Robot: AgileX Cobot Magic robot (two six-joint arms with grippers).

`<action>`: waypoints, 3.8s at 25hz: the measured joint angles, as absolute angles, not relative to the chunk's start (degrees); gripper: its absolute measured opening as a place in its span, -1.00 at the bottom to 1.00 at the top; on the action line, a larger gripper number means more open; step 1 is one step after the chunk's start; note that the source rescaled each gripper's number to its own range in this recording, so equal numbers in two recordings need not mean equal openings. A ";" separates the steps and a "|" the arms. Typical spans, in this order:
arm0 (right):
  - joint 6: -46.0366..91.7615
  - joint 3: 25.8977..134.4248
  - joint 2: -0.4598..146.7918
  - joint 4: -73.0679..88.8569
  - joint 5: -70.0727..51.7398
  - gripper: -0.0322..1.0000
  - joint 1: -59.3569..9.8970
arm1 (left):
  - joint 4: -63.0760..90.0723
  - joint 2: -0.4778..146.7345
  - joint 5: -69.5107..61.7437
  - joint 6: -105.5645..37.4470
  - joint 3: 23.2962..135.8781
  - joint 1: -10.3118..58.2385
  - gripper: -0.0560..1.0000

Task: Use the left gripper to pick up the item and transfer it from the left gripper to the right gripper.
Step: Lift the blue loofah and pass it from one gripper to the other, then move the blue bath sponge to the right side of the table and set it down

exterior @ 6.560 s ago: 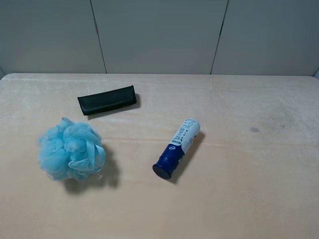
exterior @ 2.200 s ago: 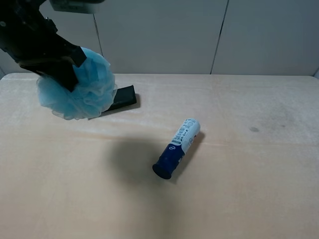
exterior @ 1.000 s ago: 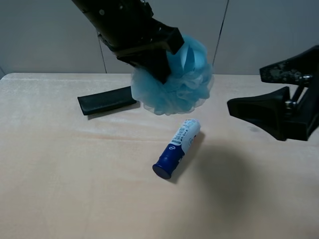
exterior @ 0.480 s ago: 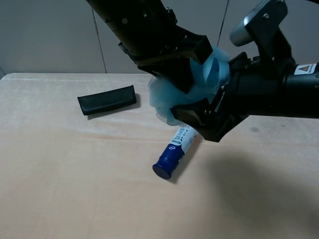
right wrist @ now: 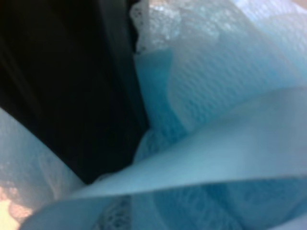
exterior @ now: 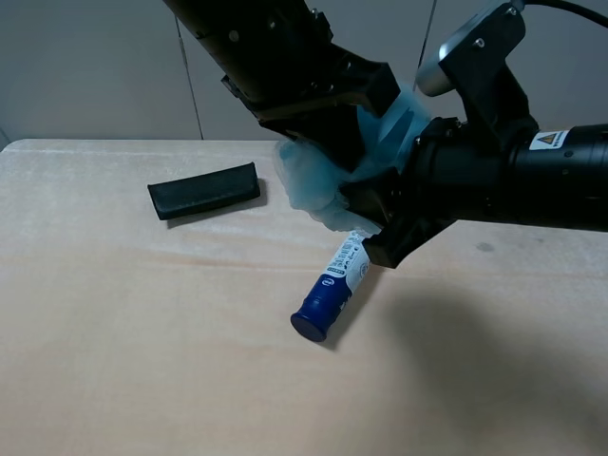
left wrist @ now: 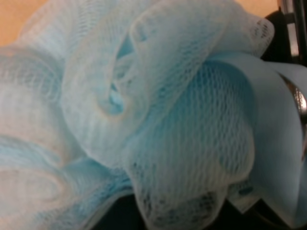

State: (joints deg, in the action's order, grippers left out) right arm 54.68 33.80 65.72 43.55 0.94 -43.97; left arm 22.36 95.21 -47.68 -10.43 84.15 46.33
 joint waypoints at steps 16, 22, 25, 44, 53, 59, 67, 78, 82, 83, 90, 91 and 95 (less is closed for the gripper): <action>54.63 33.84 65.91 43.99 3.29 -0.62 -44.43 | 23.29 89.81 -44.83 -10.00 84.28 46.54 1.00; 54.69 33.84 66.02 43.94 2.59 -0.69 -44.43 | 23.07 85.79 -49.37 -9.12 84.35 46.76 1.00; 54.69 33.84 66.02 43.89 2.41 -0.72 -44.43 | 19.43 82.77 -51.95 -6.35 84.35 46.76 1.00; 53.05 33.84 66.02 43.80 2.24 -0.78 -44.43 | -3.03 53.58 -66.76 10.18 83.73 46.76 1.00; 52.93 33.84 66.02 43.80 2.24 -0.78 -44.43 | -3.77 40.70 -66.87 10.18 65.30 46.76 0.99; 52.43 33.84 66.02 43.80 2.24 -0.81 -44.43 | -3.94 32.04 -65.56 9.02 51.57 46.76 0.98; 52.09 33.84 66.02 43.80 2.24 -0.84 -44.43 | -3.94 21.94 -56.62 8.74 38.35 46.76 0.97; 52.09 33.84 66.02 43.80 2.24 -0.87 -44.43 | -3.75 17.45 -43.61 8.80 25.55 46.76 0.93; 52.09 33.84 66.02 43.80 2.24 -0.87 -44.43 | -3.75 17.45 -36.76 8.80 22.25 46.76 0.92; 52.09 33.84 66.02 43.80 2.24 -0.87 -44.43 | -3.75 17.45 -36.23 8.80 22.09 46.76 0.92; 52.09 33.84 66.02 43.80 2.24 -0.87 -44.43 | -3.75 17.38 -40.89 9.36 28.09 46.76 0.92; 52.09 33.84 66.02 43.80 2.24 -0.87 -44.43 | -3.75 17.38 -43.28 9.68 29.60 46.76 0.92; 52.09 33.84 66.02 43.80 2.24 -0.88 -44.43 | -3.75 17.36 -55.01 10.39 33.21 46.76 0.92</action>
